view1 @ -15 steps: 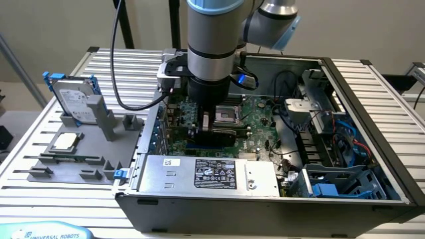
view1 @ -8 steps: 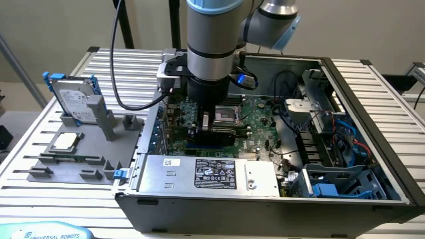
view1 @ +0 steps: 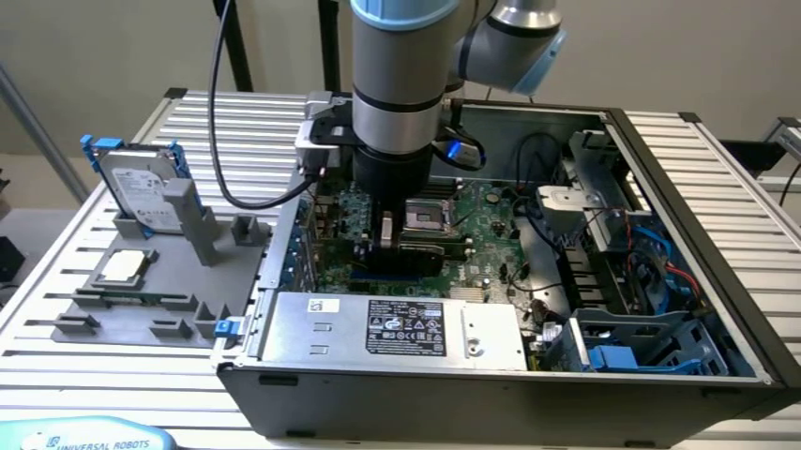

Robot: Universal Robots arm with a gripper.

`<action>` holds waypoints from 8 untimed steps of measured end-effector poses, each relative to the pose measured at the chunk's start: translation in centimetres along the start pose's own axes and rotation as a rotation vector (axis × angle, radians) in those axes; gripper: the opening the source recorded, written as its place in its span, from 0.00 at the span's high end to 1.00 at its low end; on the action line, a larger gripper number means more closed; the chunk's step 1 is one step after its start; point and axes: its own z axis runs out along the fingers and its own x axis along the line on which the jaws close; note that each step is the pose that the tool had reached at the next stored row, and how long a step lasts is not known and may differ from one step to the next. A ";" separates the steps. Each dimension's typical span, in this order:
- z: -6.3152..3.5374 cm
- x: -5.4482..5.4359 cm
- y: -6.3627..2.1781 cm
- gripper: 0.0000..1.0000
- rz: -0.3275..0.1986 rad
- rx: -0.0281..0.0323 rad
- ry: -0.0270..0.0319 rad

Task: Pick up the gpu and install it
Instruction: 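Insert the gpu into the slot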

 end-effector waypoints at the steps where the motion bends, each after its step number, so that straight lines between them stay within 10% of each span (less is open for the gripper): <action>1: 0.03 0.0 0.00 0.73 0.000 0.0000 0.0000; 8: 0.18 0.0 0.00 0.73 0.000 0.0000 0.0001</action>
